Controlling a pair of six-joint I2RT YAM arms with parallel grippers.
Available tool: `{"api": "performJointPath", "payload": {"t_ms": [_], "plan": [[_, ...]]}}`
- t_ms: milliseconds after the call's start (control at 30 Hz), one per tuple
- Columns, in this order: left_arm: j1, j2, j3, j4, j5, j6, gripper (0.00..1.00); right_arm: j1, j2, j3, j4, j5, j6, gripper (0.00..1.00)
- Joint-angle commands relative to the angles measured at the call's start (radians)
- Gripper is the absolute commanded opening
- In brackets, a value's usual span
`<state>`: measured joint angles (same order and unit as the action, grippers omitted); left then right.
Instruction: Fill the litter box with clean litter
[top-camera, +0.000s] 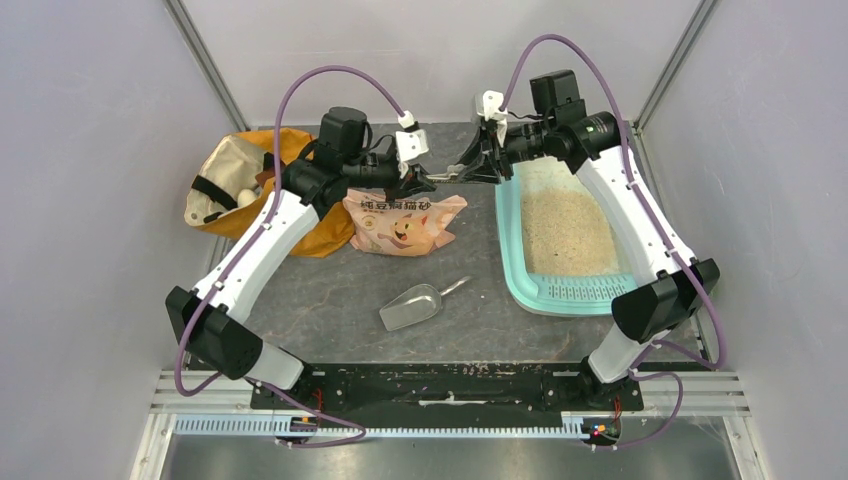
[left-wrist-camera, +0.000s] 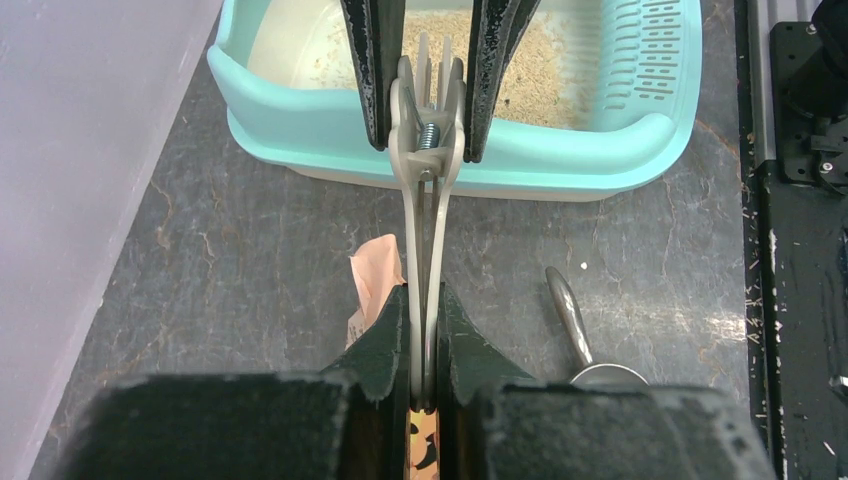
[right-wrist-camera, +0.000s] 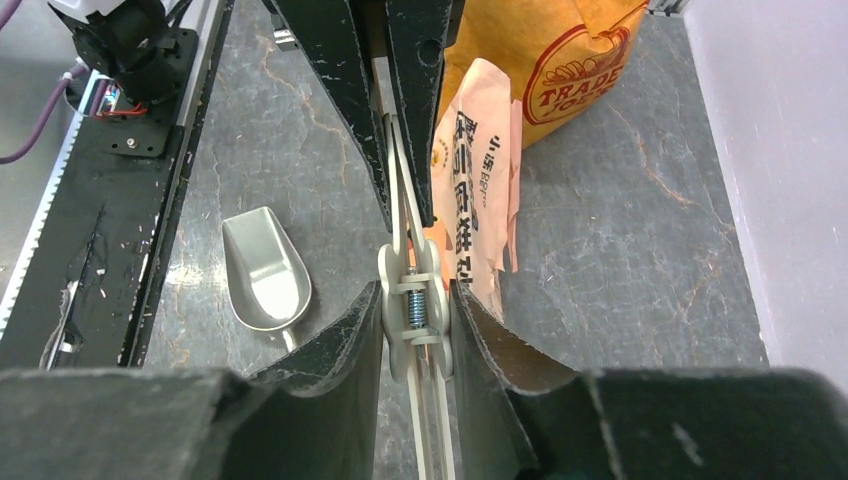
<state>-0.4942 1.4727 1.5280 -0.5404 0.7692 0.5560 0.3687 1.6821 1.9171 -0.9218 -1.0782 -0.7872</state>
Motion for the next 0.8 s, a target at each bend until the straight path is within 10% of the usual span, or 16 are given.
{"api": "performJointPath", "payload": {"t_ms": [0,300,467,667,767], "plan": [[-0.009,0.005,0.037,-0.001,0.013,-0.005,0.02,0.019,-0.031,0.009,-0.008,0.065,-0.029,0.34],[-0.009,0.021,0.056,-0.003,0.016,-0.036,0.02,0.029,-0.028,0.008,-0.008,0.099,-0.033,0.44],[-0.009,0.022,0.057,-0.004,0.018,-0.037,0.04,0.03,-0.027,0.01,-0.005,0.108,-0.039,0.27],[0.025,-0.027,0.023,-0.052,-0.057,-0.011,0.84,0.029,-0.024,0.01,-0.001,0.127,-0.04,0.01],[0.101,-0.083,-0.027,-0.075,-0.079,0.044,0.86,0.024,-0.015,0.009,-0.002,0.139,-0.042,0.0]]}}
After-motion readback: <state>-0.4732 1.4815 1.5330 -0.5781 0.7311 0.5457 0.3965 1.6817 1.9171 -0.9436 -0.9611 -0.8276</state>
